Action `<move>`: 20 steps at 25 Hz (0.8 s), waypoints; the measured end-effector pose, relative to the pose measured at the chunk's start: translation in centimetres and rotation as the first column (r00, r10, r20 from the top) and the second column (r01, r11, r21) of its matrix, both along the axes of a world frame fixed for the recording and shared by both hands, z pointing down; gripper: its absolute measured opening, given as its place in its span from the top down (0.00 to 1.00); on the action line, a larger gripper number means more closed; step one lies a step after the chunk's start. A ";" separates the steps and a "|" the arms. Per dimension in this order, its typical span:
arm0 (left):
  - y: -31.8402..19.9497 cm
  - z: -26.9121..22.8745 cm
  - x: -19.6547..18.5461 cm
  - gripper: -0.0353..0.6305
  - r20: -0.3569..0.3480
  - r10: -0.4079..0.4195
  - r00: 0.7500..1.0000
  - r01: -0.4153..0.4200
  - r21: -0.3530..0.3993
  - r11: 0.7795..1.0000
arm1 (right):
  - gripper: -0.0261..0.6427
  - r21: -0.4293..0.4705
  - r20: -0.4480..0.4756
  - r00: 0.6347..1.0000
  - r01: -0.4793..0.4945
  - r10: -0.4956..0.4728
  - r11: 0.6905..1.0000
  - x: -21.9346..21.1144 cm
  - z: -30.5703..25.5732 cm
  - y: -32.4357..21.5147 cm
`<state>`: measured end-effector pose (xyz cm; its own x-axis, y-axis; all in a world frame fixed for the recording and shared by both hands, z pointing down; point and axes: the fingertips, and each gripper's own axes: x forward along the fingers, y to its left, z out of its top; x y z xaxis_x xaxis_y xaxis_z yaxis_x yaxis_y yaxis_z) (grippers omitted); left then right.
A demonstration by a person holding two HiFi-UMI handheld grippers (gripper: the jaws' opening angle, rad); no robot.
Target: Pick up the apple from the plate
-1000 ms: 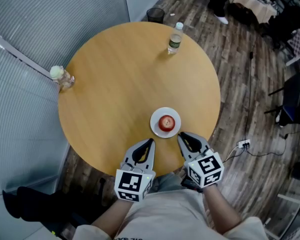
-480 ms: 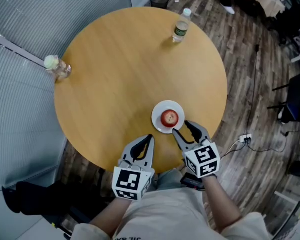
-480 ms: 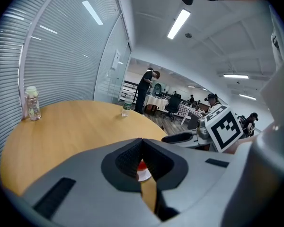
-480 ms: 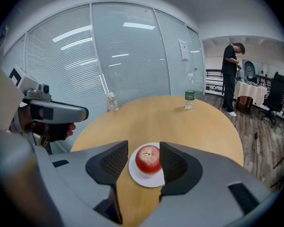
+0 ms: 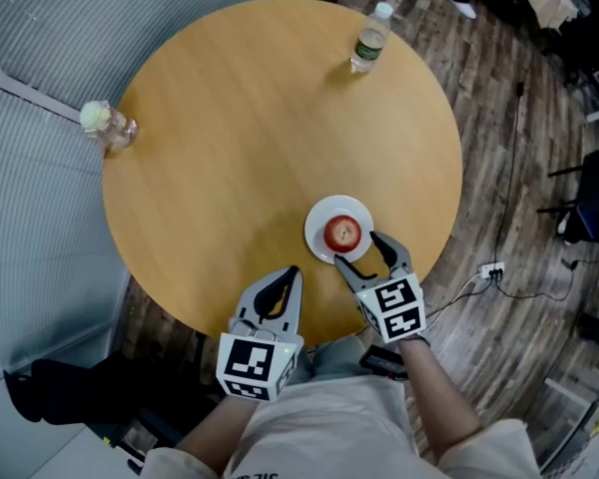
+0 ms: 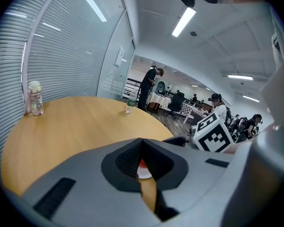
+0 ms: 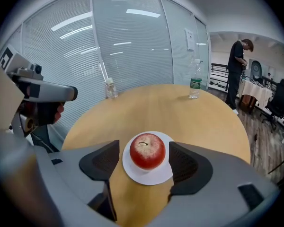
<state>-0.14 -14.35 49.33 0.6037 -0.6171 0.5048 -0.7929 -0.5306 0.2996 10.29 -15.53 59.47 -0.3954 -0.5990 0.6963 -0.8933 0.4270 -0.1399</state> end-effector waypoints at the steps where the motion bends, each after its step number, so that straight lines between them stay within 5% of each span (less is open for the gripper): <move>1: 0.0 0.2 -0.1 0.94 0.002 -0.002 1.000 0.002 -0.003 1.000 | 0.47 -0.008 -0.006 1.000 0.003 -0.003 1.000 0.0 0.4 0.0; 20: 0.2 2.0 -1.9 0.94 0.038 -0.032 0.999 0.034 -0.052 0.998 | 0.40 -0.074 -0.051 0.999 0.013 -0.017 0.997 -0.9 5.0 -1.8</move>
<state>-2.07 -14.17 51.36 0.5640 -0.6084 0.5584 -0.8206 -0.4884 0.2967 9.44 -17.29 64.49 -0.3663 -0.5398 0.7579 -0.8937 0.4310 -0.1249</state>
